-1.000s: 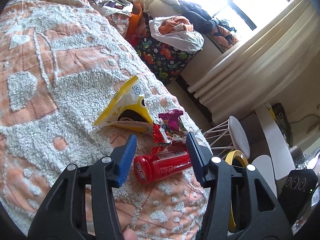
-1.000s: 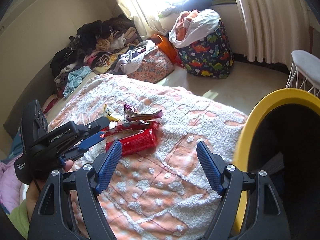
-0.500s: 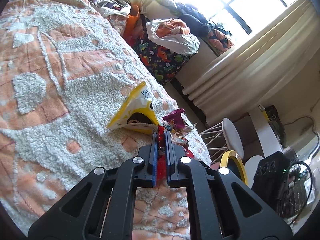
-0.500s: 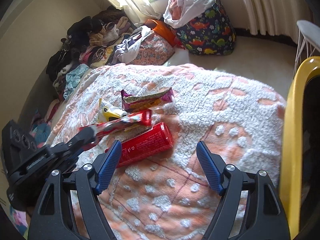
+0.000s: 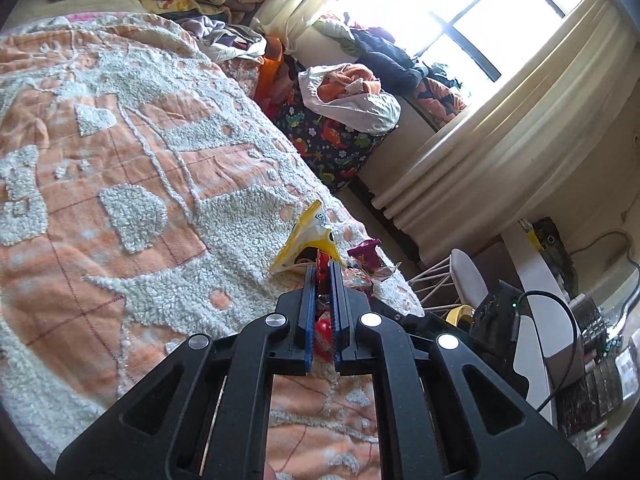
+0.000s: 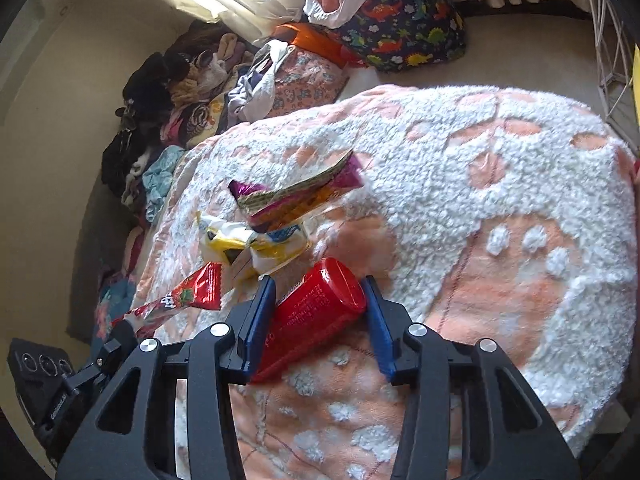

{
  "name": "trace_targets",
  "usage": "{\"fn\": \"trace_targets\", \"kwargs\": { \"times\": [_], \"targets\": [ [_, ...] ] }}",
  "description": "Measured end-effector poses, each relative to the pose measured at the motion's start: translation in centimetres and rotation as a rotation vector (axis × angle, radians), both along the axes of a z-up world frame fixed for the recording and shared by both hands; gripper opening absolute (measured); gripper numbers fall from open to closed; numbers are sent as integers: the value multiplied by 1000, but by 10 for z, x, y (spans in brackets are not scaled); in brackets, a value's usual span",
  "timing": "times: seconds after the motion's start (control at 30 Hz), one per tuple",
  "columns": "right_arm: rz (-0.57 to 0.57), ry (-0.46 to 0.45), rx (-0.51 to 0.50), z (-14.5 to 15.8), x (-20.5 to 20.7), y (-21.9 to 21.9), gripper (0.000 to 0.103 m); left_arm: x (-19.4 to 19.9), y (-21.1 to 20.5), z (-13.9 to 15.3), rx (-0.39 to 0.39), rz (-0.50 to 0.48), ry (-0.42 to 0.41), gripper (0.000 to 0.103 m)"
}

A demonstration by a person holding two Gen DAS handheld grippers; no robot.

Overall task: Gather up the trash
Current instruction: 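Grasp a red wrapper with the left tool while the right tool grasps the red can, then carry the red wrapper and red can with both tools over the bin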

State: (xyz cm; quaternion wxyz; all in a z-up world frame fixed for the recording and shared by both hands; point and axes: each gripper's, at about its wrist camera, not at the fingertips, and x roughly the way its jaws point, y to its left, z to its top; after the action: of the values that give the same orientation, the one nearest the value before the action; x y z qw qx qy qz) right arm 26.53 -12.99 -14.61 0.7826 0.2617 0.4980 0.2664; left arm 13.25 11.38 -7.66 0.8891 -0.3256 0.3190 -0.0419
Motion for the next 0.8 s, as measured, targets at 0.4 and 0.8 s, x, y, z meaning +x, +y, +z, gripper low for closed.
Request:
{"fn": "trace_targets", "kwargs": {
  "times": [0.4, 0.8],
  "targets": [
    [47, -147, 25, 34, -47, -19, 34, -4, -17, 14, 19, -32, -32, 3],
    [23, -362, -105, 77, -85, -63, 32, -3, -50, 31, 71, -90, -67, 3]
  ]
}}
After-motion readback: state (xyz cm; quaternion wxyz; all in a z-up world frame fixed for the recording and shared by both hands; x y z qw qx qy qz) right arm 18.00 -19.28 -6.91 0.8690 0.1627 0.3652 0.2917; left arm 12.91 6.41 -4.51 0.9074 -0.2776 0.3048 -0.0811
